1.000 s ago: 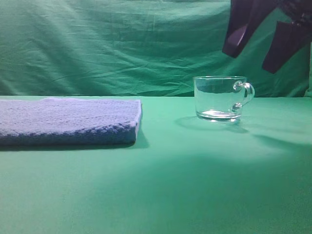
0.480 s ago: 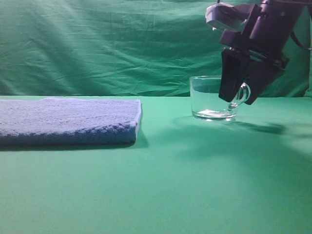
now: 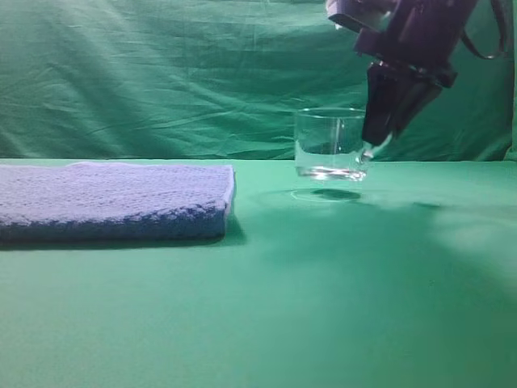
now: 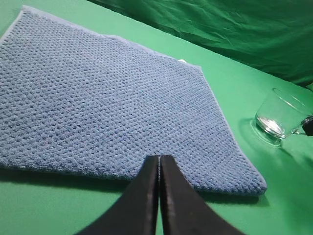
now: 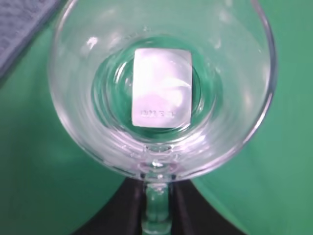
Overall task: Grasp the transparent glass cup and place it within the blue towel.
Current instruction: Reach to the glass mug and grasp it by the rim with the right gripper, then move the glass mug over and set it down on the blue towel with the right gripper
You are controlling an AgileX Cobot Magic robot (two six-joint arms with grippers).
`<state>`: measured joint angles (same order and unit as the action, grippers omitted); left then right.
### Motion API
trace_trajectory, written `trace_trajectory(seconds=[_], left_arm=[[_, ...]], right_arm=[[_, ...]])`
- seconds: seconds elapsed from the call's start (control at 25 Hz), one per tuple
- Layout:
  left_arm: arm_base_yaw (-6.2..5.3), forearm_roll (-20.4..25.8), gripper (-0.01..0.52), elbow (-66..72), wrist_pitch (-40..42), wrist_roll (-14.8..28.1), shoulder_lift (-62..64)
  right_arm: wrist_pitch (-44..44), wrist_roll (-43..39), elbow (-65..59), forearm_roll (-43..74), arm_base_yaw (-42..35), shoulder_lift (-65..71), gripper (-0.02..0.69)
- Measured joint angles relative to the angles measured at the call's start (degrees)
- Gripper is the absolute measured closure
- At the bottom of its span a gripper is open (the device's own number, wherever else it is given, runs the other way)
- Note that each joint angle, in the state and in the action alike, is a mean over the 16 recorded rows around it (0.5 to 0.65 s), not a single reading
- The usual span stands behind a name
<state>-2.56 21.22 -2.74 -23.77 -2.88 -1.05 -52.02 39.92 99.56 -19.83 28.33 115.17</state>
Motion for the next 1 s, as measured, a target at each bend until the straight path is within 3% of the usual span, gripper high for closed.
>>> trace_trajectory(seconds=[0.48, 0.6, 0.88, 1.0], left_arm=[[0.0, 0.0, 0.514, 0.0, 0.0, 0.0, 0.0], [0.0, 0.0, 0.514, 0.0, 0.0, 0.0, 0.0], [0.0, 0.0, 0.514, 0.0, 0.0, 0.0, 0.0], [0.0, 0.0, 0.514, 0.0, 0.0, 0.0, 0.0]], right_arm=[[8.01, -0.11, 13.08, -0.64, 13.42, 13.28, 0.547], [9.47, -0.12, 14.58, -0.68, 14.35, 16.02, 0.495], [8.62, -2.83, 17.34, -0.48, 14.83, 17.87, 0.292], [6.09, -6.44, 19.1, 0.52, 14.83, 16.41, 0.255]])
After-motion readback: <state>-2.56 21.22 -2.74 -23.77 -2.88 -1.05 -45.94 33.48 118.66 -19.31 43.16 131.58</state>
